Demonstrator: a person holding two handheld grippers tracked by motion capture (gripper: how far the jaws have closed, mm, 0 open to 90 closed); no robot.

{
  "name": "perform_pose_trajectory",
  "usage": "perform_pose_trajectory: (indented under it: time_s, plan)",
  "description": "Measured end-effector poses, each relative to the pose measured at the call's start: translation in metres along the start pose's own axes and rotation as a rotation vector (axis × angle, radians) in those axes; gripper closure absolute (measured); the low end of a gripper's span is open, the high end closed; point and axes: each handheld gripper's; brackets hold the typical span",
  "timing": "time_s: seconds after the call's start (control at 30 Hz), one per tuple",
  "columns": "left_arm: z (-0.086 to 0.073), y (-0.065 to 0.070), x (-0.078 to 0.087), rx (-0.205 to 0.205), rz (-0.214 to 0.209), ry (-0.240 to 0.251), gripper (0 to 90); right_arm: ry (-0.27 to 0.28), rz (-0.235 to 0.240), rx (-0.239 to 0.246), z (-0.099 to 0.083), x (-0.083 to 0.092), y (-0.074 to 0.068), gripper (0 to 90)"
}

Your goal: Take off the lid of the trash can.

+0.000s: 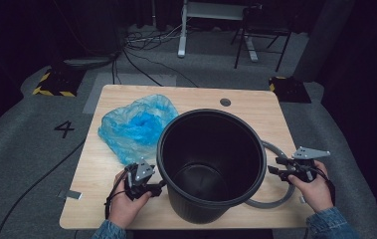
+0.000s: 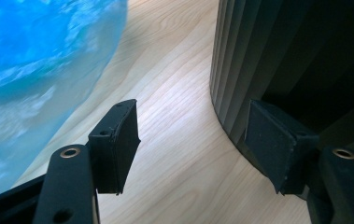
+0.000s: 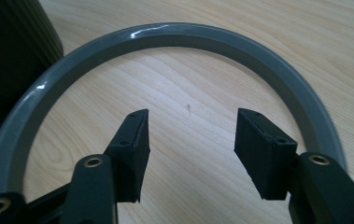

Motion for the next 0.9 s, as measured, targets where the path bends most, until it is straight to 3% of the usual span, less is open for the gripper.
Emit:
perform_pose_trajectory:
  time_s: [0.2,0.3,0.5,0.9]
  plan:
    - [0.009,0.005,-0.009,-0.024,-0.008,-0.008,32.9,0.0,0.002,-0.01,-0.003,-0.002,0.001,45.4]
    - [0.011,-0.001,-0.006,0.0,-0.01,-0.006,29.4,-0.003,0.006,-0.01,-0.003,-0.006,0.001,44.9]
    - [0.01,-0.018,0.0,0.017,0.064,0.0,27.5,-0.012,-0.018,-0.03,-0.007,-0.023,0.004,39.4]
    - [0.015,-0.066,0.01,0.074,0.19,-0.002,27.0,-0.069,-0.047,-0.017,-0.003,-0.066,-0.002,32.4]
Point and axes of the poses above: each handheld gripper's, and its own axes: x roughly backward along the jaws, z roughly out of its top, y roughly to its right, and after that the axes turned 1 degree about y, right-handed
